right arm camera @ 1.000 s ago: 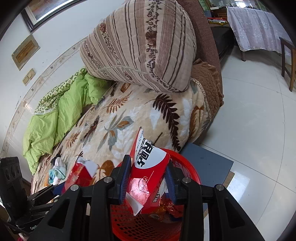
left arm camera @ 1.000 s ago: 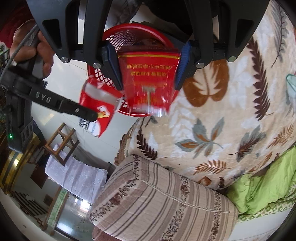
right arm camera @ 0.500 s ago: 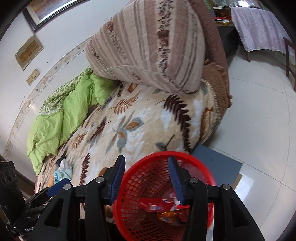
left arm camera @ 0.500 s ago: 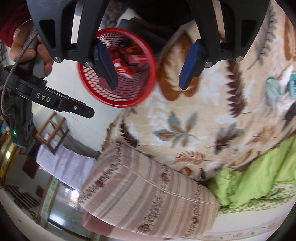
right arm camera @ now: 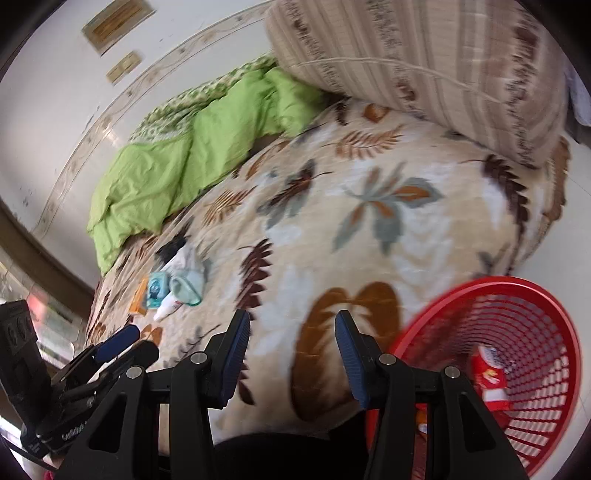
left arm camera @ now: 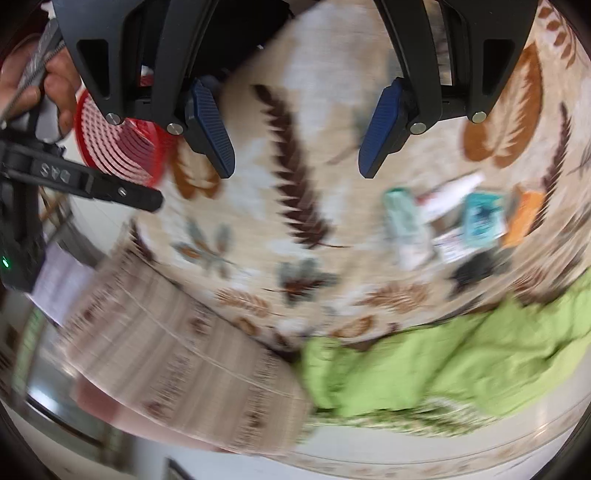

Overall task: Collect trash
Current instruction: 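Move both empty tools back to the items on the bed, then grasp the orange medicine box with the left tool while the right grasps the white sock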

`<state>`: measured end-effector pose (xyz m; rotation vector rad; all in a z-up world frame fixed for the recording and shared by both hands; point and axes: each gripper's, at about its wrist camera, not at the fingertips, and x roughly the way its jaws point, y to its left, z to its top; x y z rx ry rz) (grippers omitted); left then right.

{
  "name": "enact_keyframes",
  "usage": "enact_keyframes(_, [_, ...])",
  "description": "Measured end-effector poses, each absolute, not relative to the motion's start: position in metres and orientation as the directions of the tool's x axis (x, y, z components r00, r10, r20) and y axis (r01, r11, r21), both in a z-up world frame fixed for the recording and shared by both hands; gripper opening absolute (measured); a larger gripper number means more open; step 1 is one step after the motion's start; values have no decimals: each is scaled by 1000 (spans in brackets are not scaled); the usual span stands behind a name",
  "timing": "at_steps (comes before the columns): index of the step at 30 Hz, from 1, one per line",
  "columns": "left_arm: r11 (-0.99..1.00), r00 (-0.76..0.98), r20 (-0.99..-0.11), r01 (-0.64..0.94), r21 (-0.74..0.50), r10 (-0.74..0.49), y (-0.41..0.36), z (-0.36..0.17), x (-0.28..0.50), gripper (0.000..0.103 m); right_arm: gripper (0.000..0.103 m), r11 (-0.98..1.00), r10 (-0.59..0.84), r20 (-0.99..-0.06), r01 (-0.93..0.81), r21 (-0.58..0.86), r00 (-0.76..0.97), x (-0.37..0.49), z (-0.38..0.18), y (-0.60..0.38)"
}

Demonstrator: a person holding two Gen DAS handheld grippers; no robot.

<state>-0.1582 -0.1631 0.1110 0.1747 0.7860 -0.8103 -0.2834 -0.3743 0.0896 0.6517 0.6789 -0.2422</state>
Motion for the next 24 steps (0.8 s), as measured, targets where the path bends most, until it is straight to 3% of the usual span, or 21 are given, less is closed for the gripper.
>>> enact_keyframes(13, [944,669,-673,292,-153,-316,-31,89,-41,69,67,849,134,-667,261,458,733,-128,94,-295])
enact_keyframes(24, [962,663,-698,160,-221,-271,14,74,5,69,69,866,43,-770,361,347,636,-9,50,-262])
